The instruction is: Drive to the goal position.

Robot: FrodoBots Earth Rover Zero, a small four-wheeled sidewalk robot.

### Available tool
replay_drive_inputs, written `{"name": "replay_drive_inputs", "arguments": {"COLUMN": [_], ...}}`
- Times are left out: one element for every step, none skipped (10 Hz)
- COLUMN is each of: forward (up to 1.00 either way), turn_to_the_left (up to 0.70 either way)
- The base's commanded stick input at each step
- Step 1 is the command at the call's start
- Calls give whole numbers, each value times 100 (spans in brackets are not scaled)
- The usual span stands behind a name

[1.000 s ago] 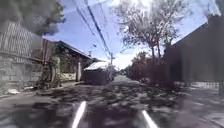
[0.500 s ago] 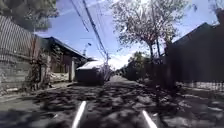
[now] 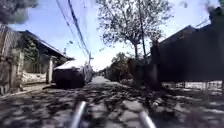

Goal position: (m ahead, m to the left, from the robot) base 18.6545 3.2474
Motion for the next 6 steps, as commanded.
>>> {"name": "replay_drive_inputs", "arguments": {"forward": [100,100,100,100,100,100], "turn_to_the_left": [14,10,10,9,2,-40]}}
